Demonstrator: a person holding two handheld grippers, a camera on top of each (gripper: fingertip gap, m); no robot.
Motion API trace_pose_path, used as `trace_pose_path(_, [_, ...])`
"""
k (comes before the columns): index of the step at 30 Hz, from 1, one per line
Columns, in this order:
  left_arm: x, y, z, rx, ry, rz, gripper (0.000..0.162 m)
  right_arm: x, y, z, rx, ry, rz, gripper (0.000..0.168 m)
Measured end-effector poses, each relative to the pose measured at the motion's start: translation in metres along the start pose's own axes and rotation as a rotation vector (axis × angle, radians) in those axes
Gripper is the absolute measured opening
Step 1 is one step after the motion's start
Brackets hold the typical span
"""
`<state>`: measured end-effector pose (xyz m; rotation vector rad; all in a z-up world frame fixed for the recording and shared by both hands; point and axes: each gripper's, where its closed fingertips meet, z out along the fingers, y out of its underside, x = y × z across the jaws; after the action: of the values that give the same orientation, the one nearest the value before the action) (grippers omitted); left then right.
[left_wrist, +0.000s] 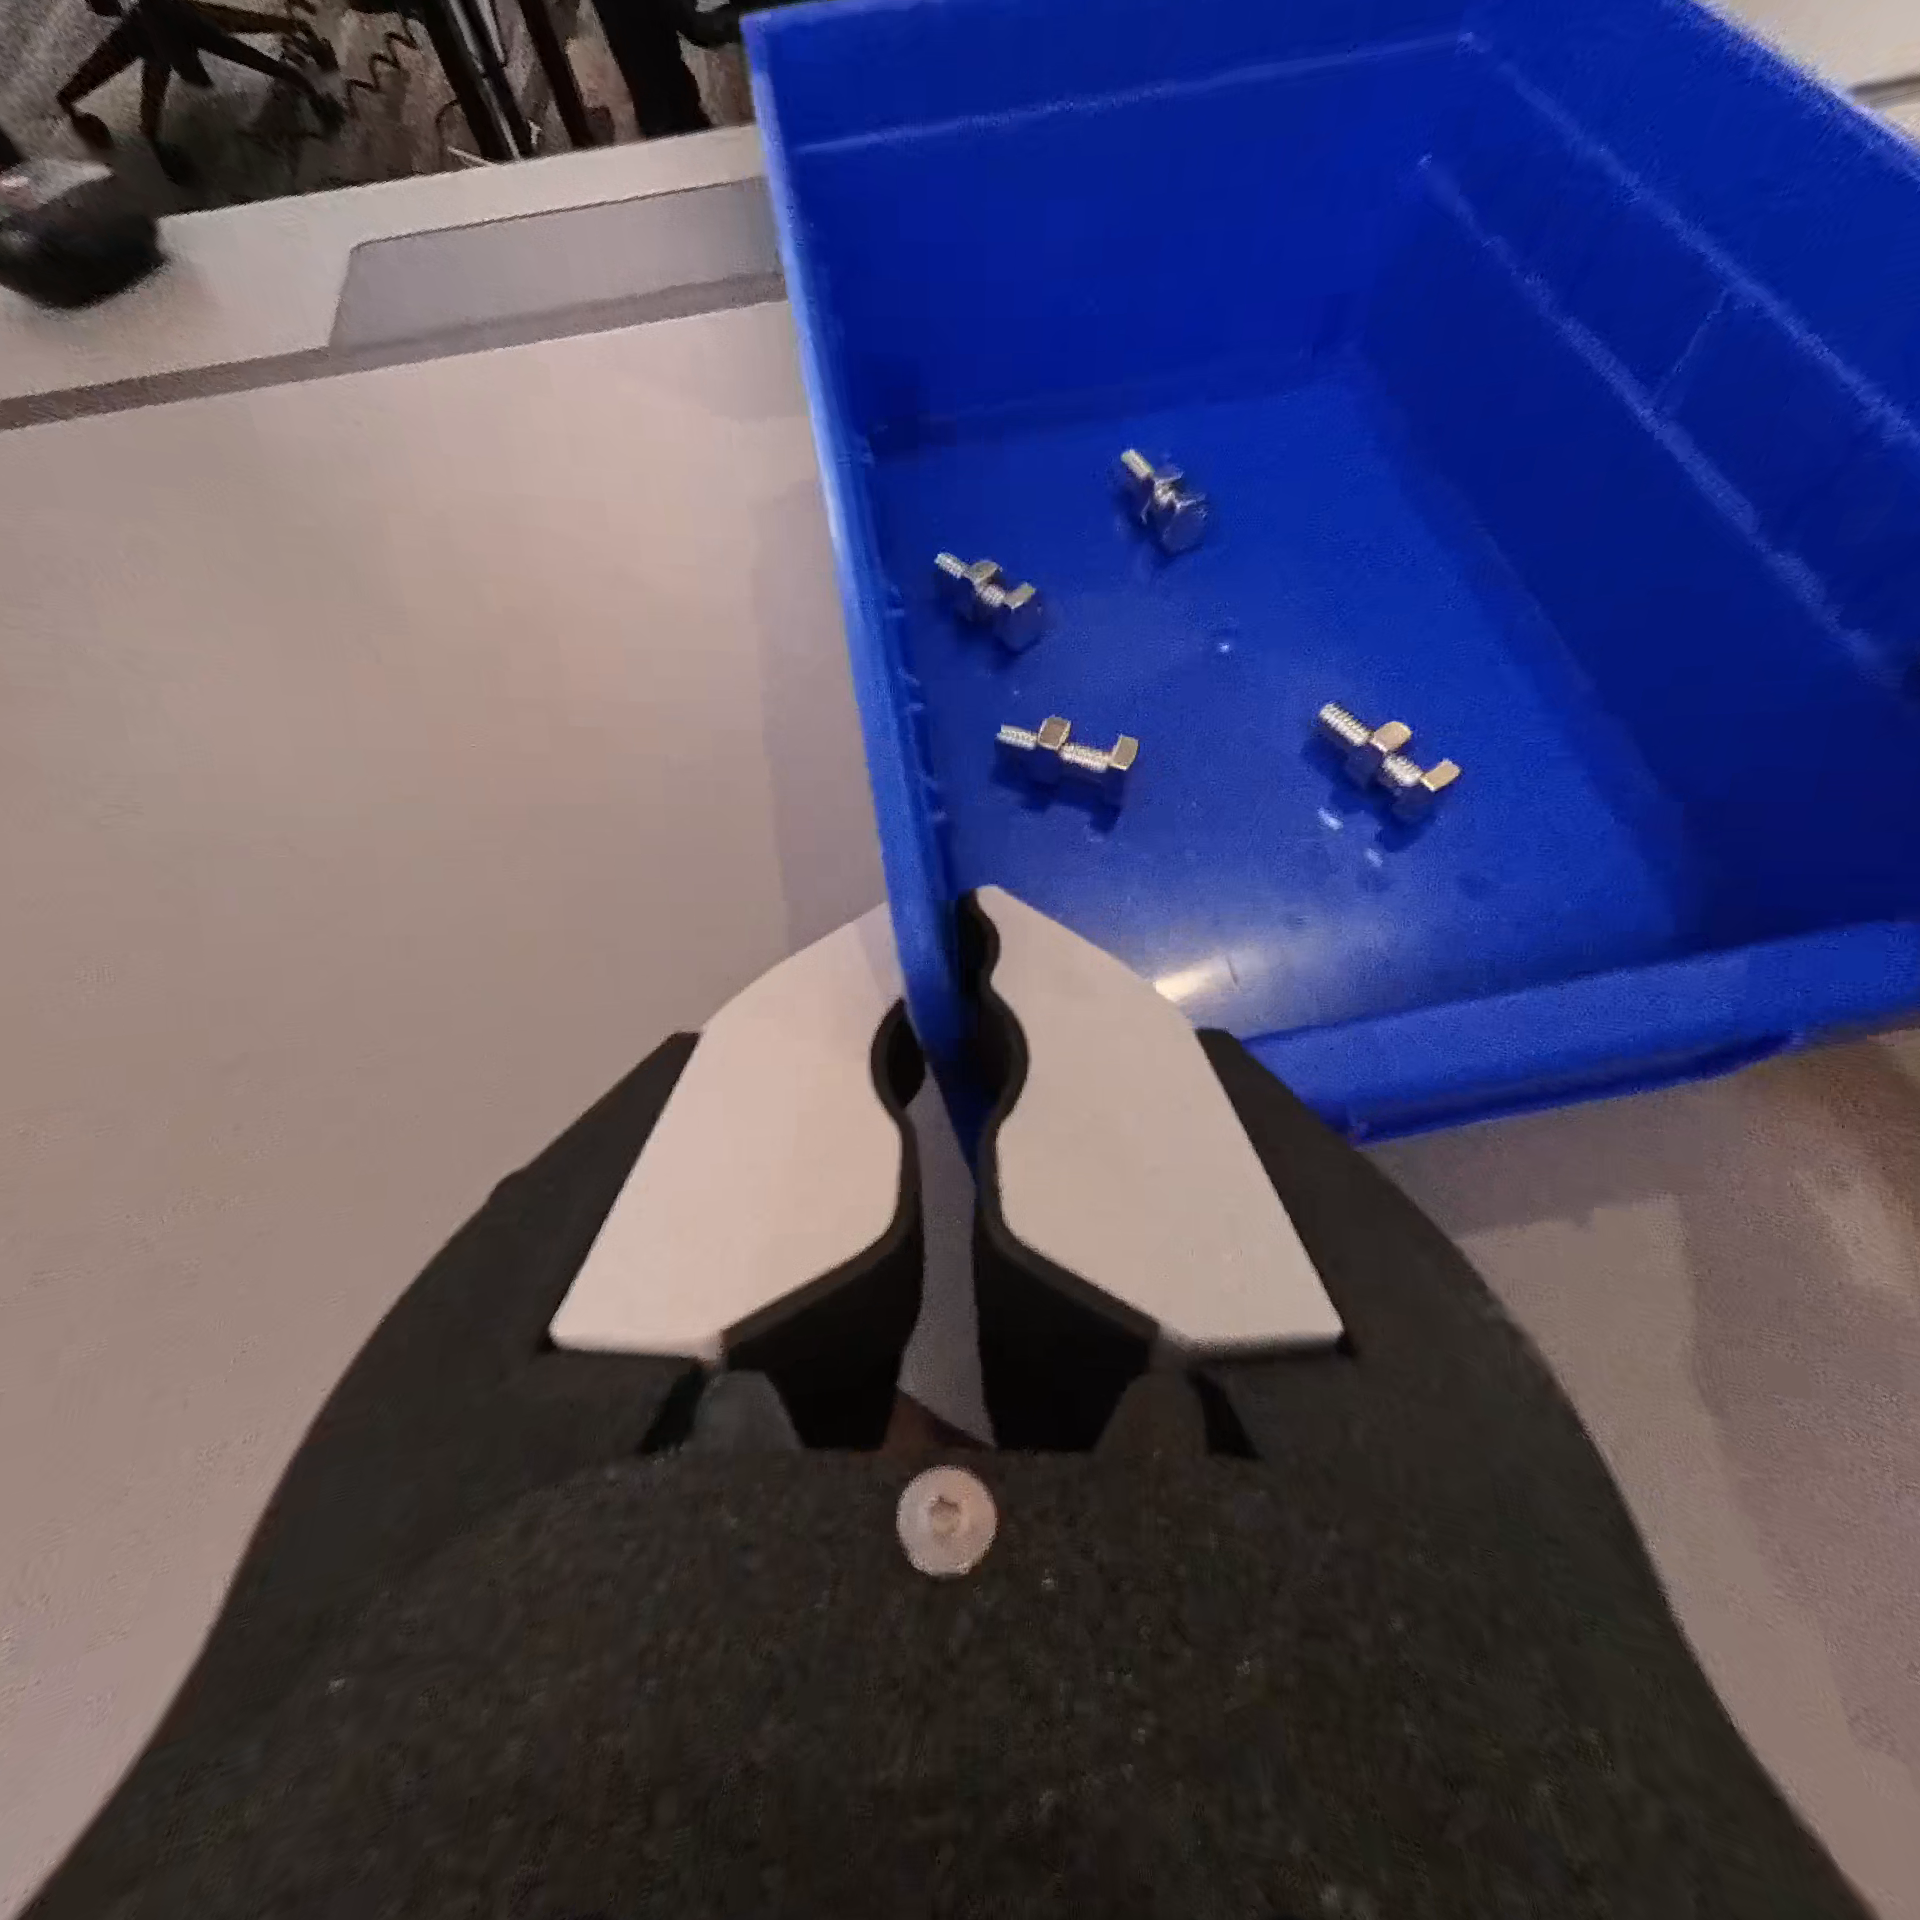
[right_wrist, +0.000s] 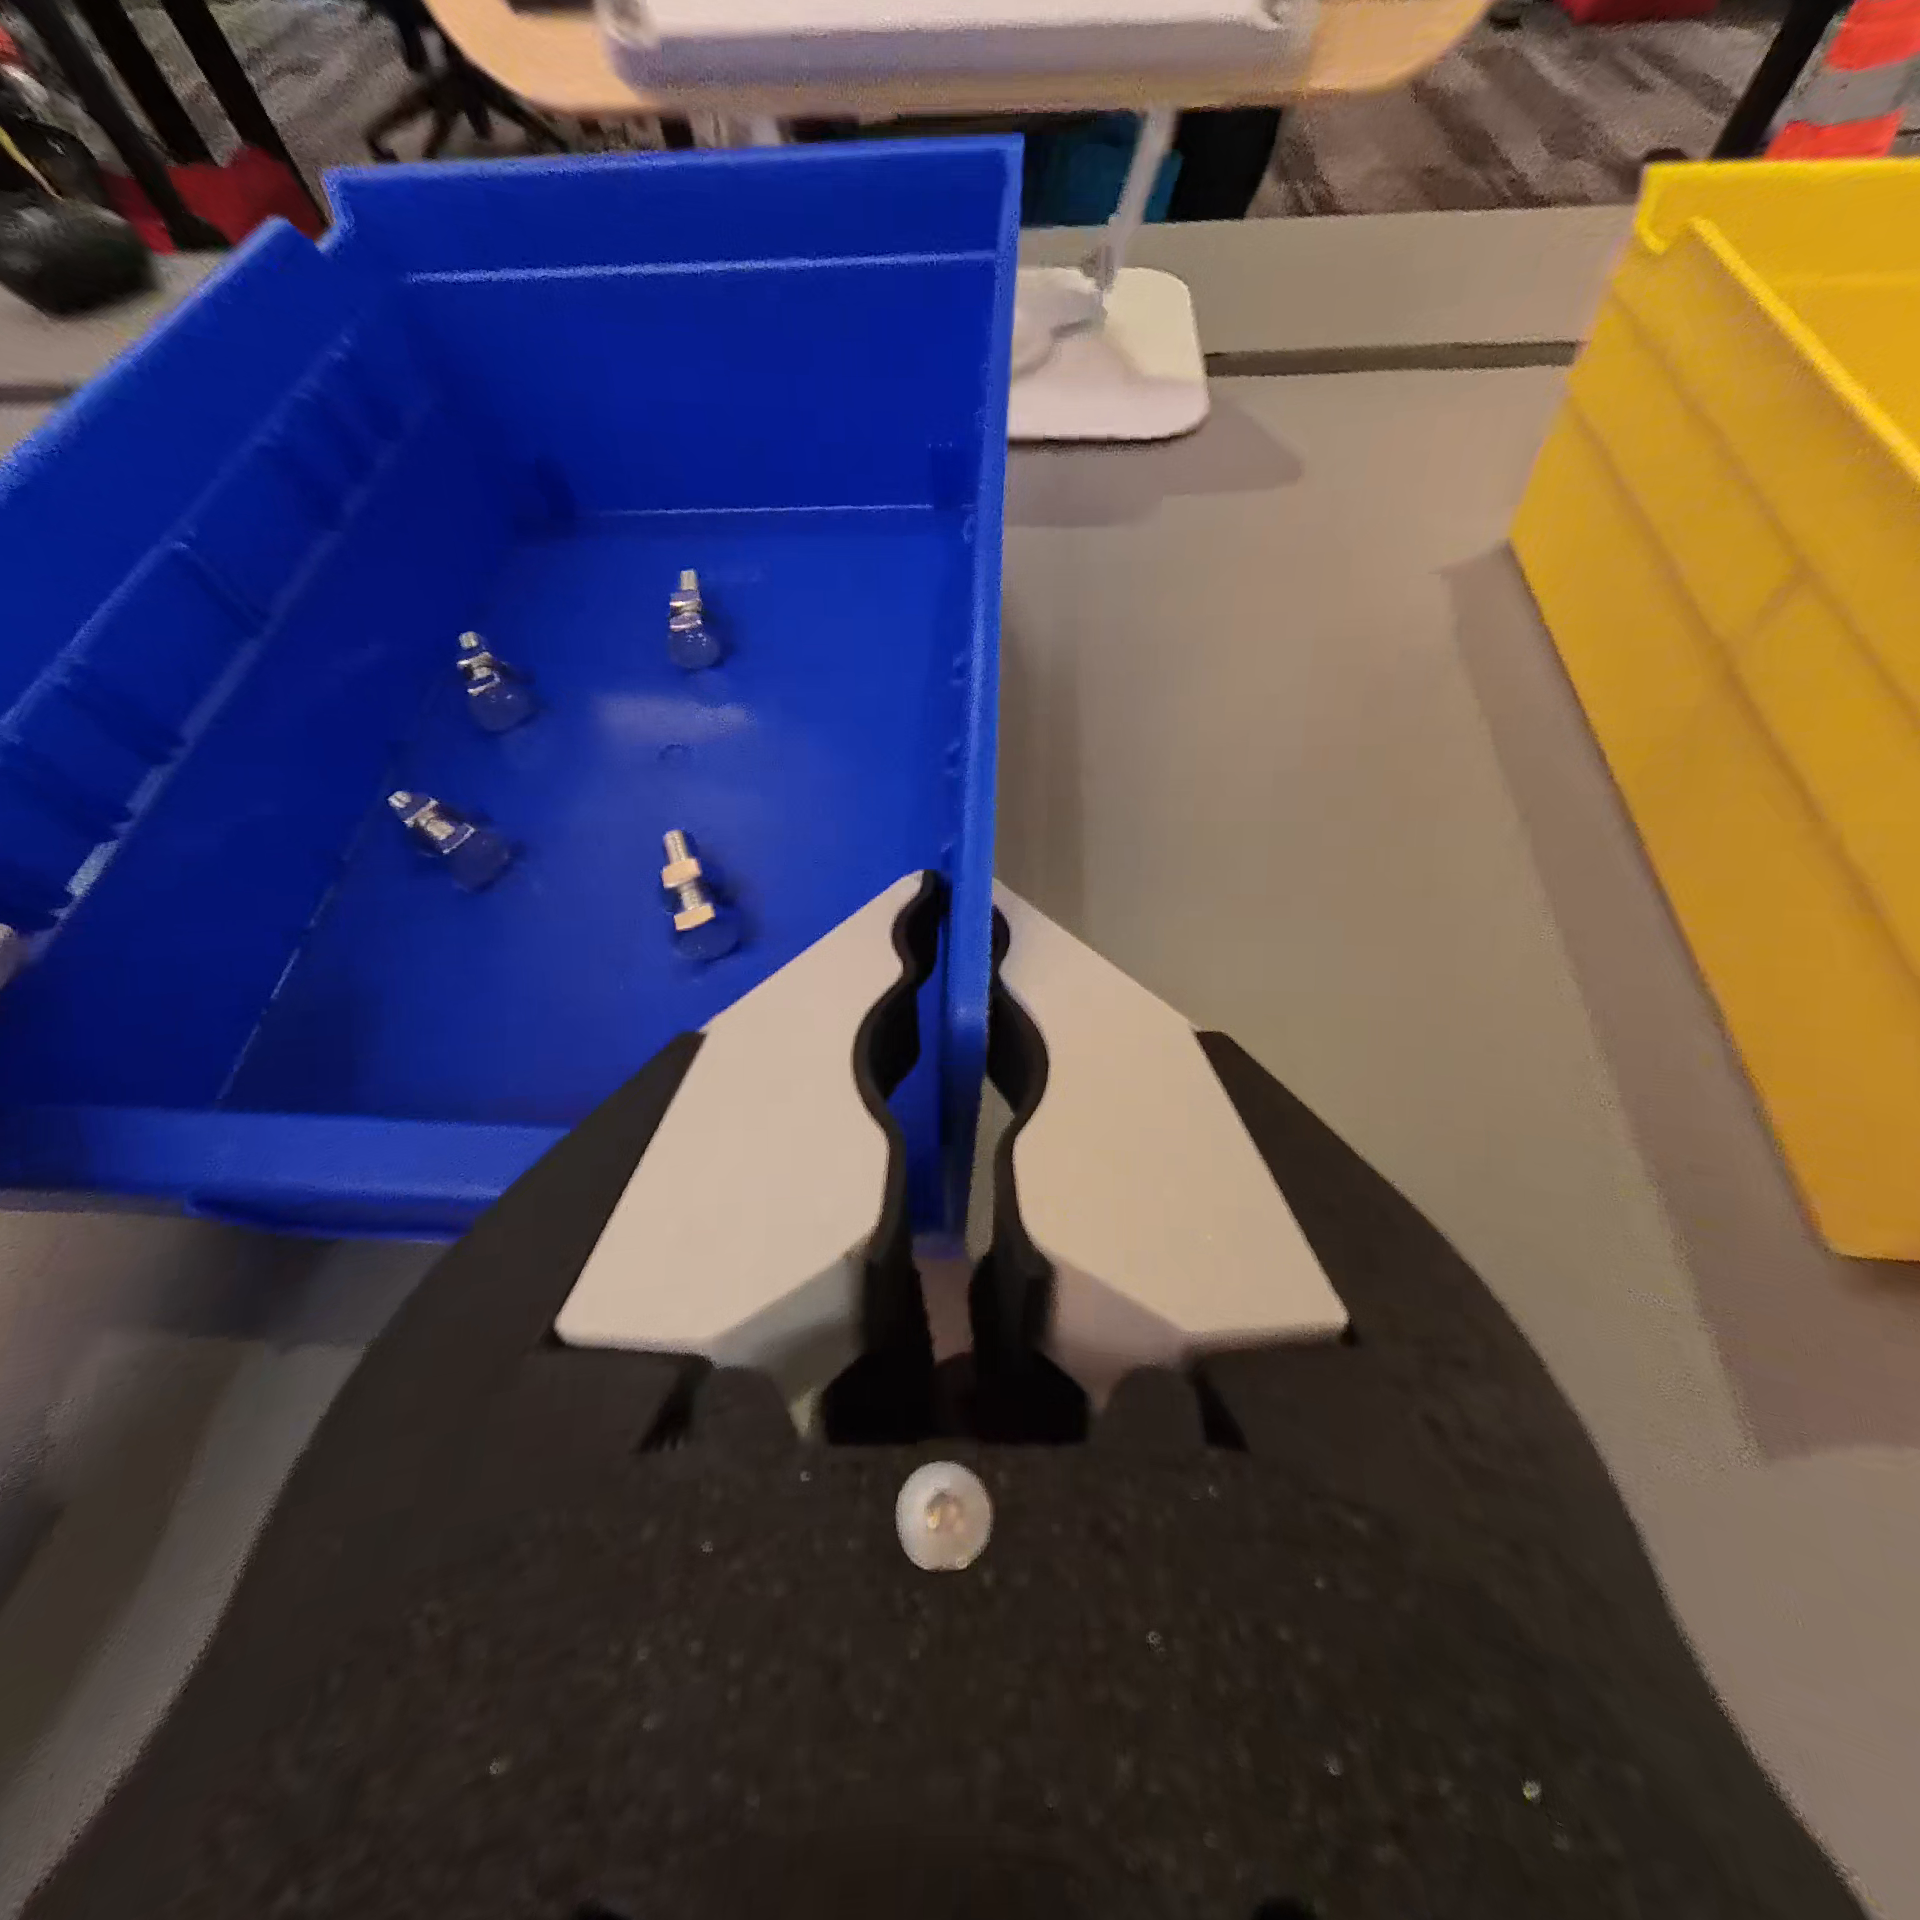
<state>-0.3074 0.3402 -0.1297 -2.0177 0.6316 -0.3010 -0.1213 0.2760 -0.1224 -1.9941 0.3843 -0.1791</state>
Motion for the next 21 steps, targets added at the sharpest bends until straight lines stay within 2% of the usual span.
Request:
trace_pose_path(5, [-0.098, -0.007, -0.017, 0.047, -0.085, -0.099, 0.001, -0.097, -0.014, 0.003, 0.065, -0.079, -0.034, 0.004])
trace_pose_path(11, [-0.196, 0.019, -0.031, 0.049, -0.091, -0.146, 0.001, -0.201, -0.014, 0.017, 0.044, -0.143, -0.099, 0.004])
trace_pose_path(16, [-0.227, 0.035, -0.032, 0.019, -0.101, -0.169, 0.002, -0.233, 0.006, 0.027, -0.028, -0.168, -0.067, 0.005])
trace_pose_path(21, [-0.228, 0.035, -0.035, 0.055, -0.098, -0.275, 0.004, -0.241, 0.008, 0.022, -0.014, -0.354, -0.061, 0.016])
